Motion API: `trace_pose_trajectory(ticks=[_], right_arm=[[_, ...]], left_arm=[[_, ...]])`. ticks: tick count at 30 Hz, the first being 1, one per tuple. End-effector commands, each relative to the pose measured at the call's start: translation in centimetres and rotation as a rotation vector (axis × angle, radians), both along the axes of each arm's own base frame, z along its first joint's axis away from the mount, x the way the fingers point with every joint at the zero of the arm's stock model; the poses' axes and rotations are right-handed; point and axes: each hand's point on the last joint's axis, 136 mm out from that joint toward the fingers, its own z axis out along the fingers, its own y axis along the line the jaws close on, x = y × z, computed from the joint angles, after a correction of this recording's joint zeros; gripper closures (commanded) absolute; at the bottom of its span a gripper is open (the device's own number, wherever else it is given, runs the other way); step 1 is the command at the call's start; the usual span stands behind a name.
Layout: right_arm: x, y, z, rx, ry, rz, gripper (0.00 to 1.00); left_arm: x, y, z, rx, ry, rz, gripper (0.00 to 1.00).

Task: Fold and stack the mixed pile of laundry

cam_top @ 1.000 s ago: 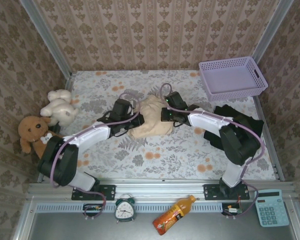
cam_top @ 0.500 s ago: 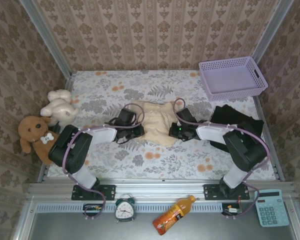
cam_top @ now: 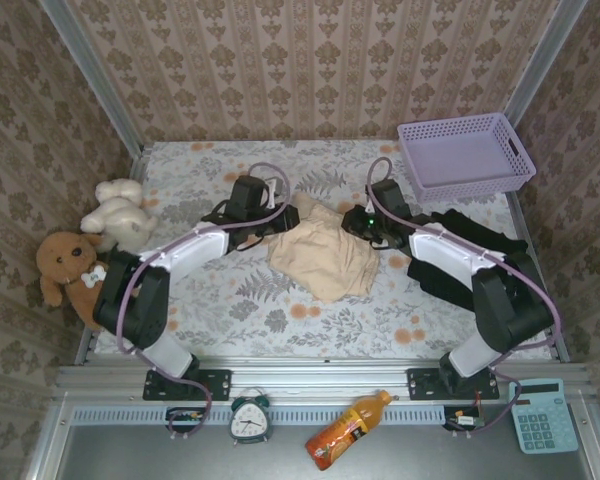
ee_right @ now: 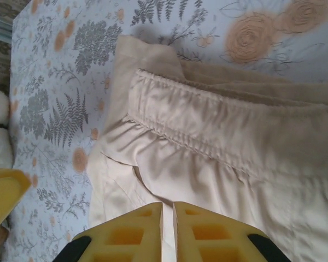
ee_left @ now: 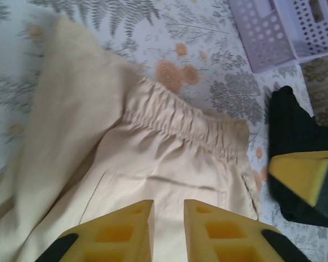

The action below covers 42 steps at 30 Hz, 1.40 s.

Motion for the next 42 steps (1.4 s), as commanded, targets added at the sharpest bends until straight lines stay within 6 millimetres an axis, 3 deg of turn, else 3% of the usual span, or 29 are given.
trace_pose_trajectory(ticks=[1,6,9,13,15,17,20,21,24,29,38,42], right_arm=[[-0.2,0.4,-3.3,0.03,0.073,0.016,0.86],[-0.2,-1.2,-7.9,0.077,0.14,-0.065,0.86],[-0.1,-1.0,-9.1,0.109,0.174,-0.052,0.85],[-0.6,-1.0,-6.7,0.113,0.151,-0.018,0.74],[-1.4,-1.8,-4.8,0.048,0.135,0.005,0.57],[-2.9,-2.9,-3.7,-0.03,0.146,0.026,0.46],[-5.2,-4.9,-2.9,-0.127,0.161,0.03,0.26],[-6.1,-5.5,-3.1,-0.159,0.182,0.024,0.24],[-8.1,-7.2,-4.0,-0.219,0.231,-0.003,0.21],[-9.6,-7.3,-6.1,-0.192,0.282,-0.033,0.2],[-8.0,-3.8,-7.9,-0.133,0.266,-0.005,0.21],[-7.3,-3.2,-9.2,-0.135,0.283,-0.006,0.24]], left_arm=[[0.4,-2.2,-3.3,-0.032,0.052,-0.085,0.79],[1.6,-2.9,-7.6,-0.005,0.114,-0.1,0.79],[1.9,-2.8,-8.9,0.004,0.149,-0.099,0.74],[2.5,-2.1,-6.2,-0.012,0.125,-0.098,0.63],[2.6,-1.1,-3.7,0.004,0.079,-0.092,0.48],[2.4,0.0,-1.9,0.032,0.041,-0.091,0.38],[1.8,1.6,-0.9,0.111,-0.002,-0.095,0.26],[2.2,3.1,-1.3,0.157,-0.009,-0.073,0.22],[2.2,4.9,-3.0,0.246,0.01,-0.076,0.19],[2.3,5.3,-6.1,0.296,0.05,-0.103,0.17],[2.5,3.5,-8.8,0.21,0.097,-0.135,0.23],[1.9,2.6,-9.8,0.174,0.119,-0.148,0.29]])
